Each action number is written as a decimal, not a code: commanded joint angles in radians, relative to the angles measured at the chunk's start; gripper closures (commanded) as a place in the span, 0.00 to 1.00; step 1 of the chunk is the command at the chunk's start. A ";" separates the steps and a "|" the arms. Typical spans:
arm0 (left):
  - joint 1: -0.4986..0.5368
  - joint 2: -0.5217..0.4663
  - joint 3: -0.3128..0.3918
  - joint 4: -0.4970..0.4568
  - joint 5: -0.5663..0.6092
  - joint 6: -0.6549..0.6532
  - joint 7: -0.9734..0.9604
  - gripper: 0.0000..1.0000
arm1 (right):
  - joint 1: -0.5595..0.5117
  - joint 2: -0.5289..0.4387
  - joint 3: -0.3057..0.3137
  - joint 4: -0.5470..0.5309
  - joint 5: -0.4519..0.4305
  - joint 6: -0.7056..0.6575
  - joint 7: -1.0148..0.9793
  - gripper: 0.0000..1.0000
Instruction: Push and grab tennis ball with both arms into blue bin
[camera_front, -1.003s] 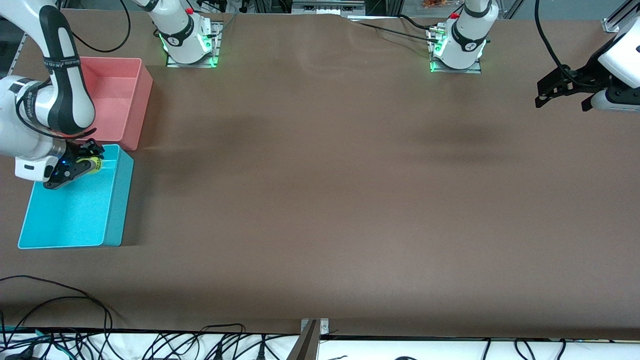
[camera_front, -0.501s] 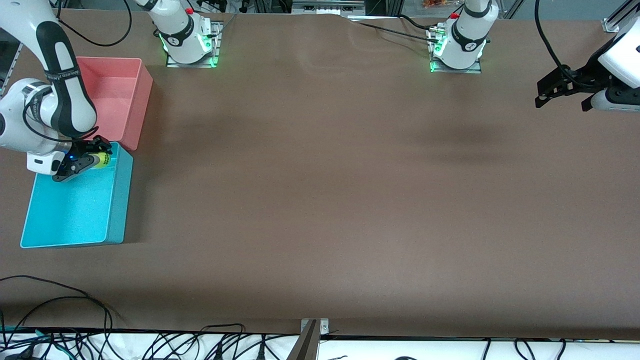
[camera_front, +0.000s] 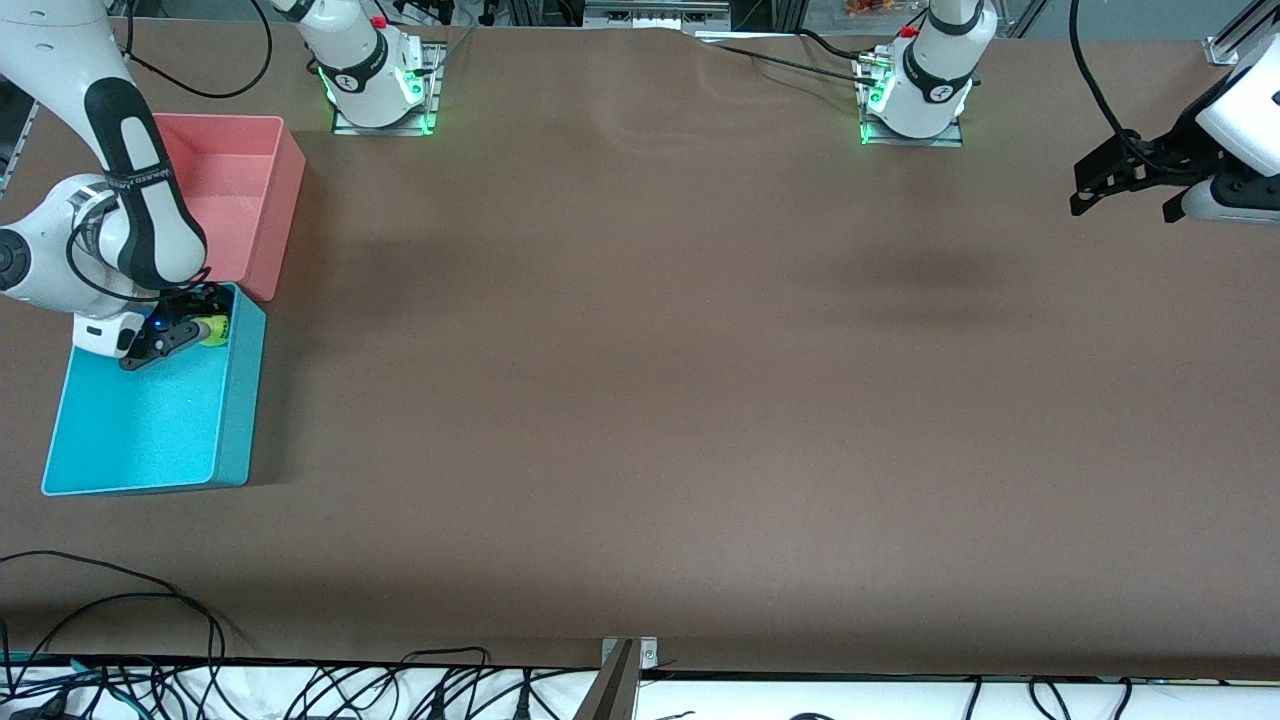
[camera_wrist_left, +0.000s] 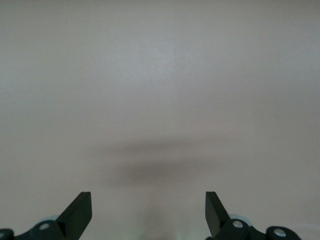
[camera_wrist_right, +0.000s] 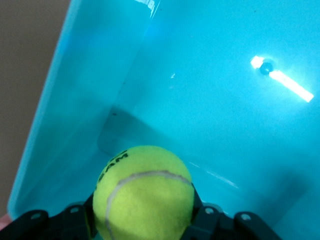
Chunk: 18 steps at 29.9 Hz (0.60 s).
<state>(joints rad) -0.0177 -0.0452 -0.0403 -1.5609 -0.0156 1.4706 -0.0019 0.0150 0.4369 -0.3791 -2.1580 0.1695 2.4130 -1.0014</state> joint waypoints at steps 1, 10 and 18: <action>0.010 0.016 -0.004 0.035 -0.027 -0.018 -0.004 0.00 | -0.021 -0.029 0.016 0.001 0.022 -0.008 -0.022 0.00; 0.010 0.016 -0.004 0.035 -0.027 -0.018 -0.004 0.00 | -0.017 -0.082 0.016 0.055 0.024 -0.155 -0.017 0.00; 0.008 0.016 -0.006 0.035 -0.029 -0.018 -0.006 0.00 | -0.012 -0.144 0.016 0.204 0.018 -0.451 0.032 0.00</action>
<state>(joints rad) -0.0176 -0.0451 -0.0404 -1.5609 -0.0157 1.4705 -0.0019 0.0154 0.3474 -0.3765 -2.0324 0.1713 2.1299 -0.9962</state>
